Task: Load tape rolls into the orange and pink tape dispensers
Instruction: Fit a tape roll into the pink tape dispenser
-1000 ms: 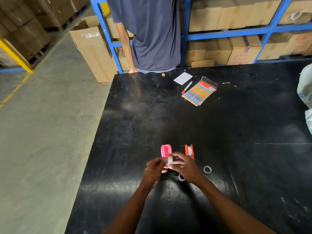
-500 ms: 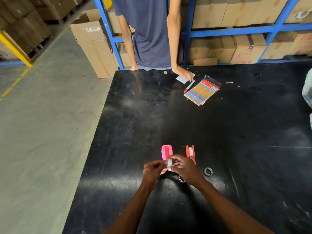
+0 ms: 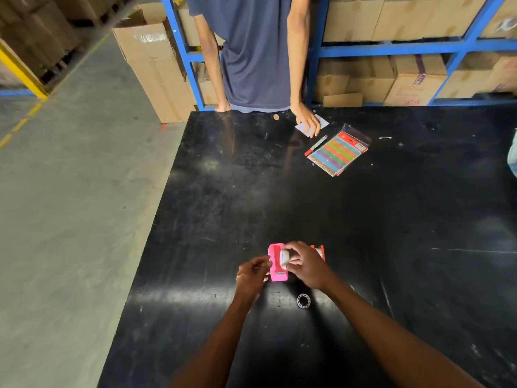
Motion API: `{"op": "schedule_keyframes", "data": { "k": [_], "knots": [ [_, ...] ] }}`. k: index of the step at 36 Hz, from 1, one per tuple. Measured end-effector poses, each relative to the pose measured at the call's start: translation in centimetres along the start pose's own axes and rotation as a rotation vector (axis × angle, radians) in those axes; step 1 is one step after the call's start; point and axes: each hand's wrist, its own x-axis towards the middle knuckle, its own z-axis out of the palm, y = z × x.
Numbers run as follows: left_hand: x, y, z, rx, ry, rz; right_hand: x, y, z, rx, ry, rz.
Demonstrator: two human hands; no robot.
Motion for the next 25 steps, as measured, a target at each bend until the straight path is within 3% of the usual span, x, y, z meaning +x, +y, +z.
{"op": "schedule_keyframes", "data": {
  "k": [3, 9, 18, 25],
  "knots": [
    [1.5, -0.5, -0.4, 0.205, 0.038, 0.08, 1.8, 0.6, -0.3, -0.122, -0.026, -0.026],
    [4.0, -1.5, -0.8, 0.446, -0.131, 0.217, 3.4, -0.1, -0.2, -0.449, -0.129, -0.031],
    [6.9, -4.5, -0.8, 0.585, -0.22, 0.436, 4.4, 0.9, 0.6, -0.678, -0.113, -0.042],
    [8.3, -4.8, -1.3, 0.592, -0.259, 0.405, 5.1, 0.5, 0.9, -0.765, -0.112, -0.032]
  ]
}}
